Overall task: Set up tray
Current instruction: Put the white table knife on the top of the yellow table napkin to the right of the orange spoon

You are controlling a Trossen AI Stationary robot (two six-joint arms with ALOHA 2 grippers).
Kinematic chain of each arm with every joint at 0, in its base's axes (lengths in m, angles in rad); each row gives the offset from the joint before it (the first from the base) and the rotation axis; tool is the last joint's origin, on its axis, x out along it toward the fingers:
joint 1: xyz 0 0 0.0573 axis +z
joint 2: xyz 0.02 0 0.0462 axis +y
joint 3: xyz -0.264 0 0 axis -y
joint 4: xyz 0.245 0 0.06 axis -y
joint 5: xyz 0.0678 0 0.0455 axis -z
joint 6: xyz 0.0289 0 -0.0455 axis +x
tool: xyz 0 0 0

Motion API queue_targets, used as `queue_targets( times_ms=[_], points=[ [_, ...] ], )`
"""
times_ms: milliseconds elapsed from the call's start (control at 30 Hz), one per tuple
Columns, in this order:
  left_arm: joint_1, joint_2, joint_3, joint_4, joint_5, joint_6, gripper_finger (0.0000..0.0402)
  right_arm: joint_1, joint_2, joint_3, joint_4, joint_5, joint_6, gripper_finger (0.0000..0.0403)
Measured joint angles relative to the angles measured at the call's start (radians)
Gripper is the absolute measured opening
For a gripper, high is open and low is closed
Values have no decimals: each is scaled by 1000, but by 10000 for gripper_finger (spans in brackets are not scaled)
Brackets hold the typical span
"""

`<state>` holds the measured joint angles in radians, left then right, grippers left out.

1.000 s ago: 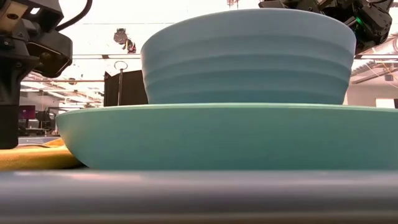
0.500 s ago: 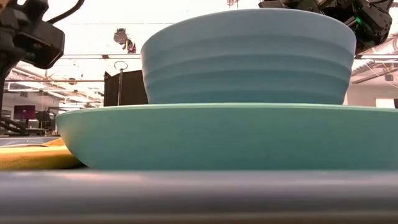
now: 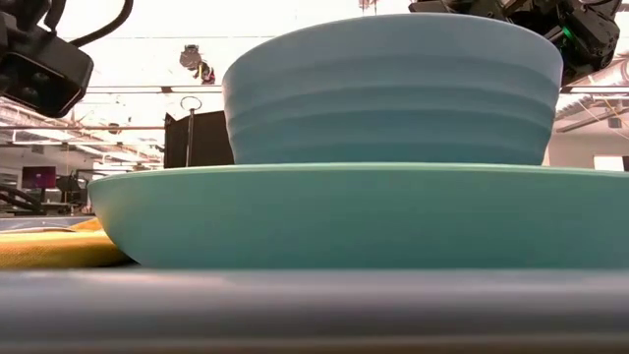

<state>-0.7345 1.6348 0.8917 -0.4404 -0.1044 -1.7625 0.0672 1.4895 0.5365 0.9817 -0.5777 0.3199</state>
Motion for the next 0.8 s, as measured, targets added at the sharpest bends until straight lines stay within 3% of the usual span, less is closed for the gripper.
queue_targets(
  times_ms=[800],
  points=[
    [13, 43, 0, 117, 24, 42, 1, 0, 0, 0, 0, 0, 0, 34]
  ],
)
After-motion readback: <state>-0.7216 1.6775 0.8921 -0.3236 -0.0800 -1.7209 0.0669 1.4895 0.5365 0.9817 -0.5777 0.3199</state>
